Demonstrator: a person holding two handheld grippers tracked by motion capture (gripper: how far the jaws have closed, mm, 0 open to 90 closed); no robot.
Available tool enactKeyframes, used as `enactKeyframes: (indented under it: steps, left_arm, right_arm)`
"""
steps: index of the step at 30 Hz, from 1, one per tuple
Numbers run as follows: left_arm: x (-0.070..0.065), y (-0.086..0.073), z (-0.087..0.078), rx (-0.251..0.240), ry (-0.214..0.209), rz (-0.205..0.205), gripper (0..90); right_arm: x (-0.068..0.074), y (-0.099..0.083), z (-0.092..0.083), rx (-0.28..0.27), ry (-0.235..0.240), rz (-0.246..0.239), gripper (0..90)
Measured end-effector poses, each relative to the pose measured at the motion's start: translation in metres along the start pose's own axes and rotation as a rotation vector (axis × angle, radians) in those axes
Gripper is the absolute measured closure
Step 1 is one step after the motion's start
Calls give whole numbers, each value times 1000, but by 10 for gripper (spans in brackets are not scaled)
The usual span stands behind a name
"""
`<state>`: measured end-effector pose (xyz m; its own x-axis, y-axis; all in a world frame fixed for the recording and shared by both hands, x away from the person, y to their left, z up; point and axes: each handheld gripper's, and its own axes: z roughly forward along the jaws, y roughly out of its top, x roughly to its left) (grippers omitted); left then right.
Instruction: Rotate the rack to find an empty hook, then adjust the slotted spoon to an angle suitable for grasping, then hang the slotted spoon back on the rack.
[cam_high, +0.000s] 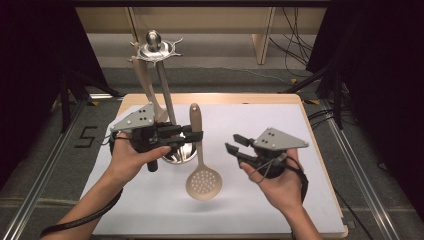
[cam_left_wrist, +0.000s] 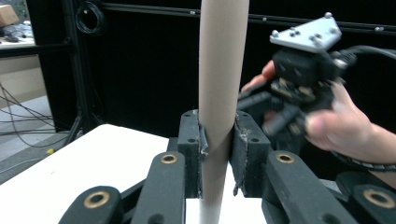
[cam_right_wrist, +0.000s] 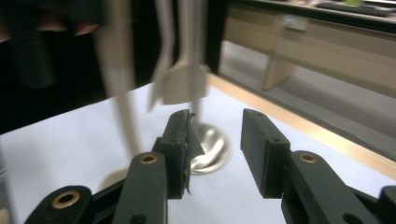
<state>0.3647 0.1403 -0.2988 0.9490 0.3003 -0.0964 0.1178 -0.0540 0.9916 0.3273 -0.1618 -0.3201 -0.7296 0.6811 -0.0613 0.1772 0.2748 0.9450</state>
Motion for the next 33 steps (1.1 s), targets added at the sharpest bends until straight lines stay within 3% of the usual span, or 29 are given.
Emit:
enactKeyframes:
  steps: [2,5,6,8,9,10,12,13,19,20,24,25,27,31,33]
  left_arm:
    - [3,1,-4,1,6,2,748]
    - [8,2,-8,9,24,2,749]
    - [8,2,-9,10,30,3,748]
    - [9,3,-12,8,39,5,748]
    - [10,4,-13,5,41,3,748]
    - [10,5,-14,1,43,2,748]
    - [11,6,-15,-5,48,2,749]
    - [12,7,-16,-5,52,6,748]
    - [15,10,-21,2,67,14,748]
    - [18,11,-23,2,77,12,749]
    - [23,10,-26,-2,93,19,748]
    - [25,10,-27,2,97,16,748]
    - [29,10,-29,4,102,2,749]
    - [34,13,-31,14,121,15,749]
    - [36,15,-32,15,133,20,749]
  right_arm:
    - [-10,-1,-5,-3,-32,66,638]
    - [-24,-5,-7,-15,-70,100,642]
    - [-25,-7,-8,7,-81,140,643]
    - [-30,-11,-9,-2,-99,147,646]
    - [-30,-13,-10,9,-100,173,646]
    - [-32,-14,-11,2,-108,161,646]
    - [-30,-16,-15,8,-105,198,645]
    - [-32,-17,-16,5,-111,178,646]
    - [-34,-13,-22,-21,-106,170,644]
    - [-33,-13,-22,-16,-116,194,644]
    - [-36,-15,-22,-6,-128,181,641]
    - [-35,-16,-22,2,-135,204,640]
    - [-38,-18,-22,-1,-136,201,640]
    - [-43,-20,-21,5,-150,184,639]
    - [-43,-23,-19,9,-143,219,638]
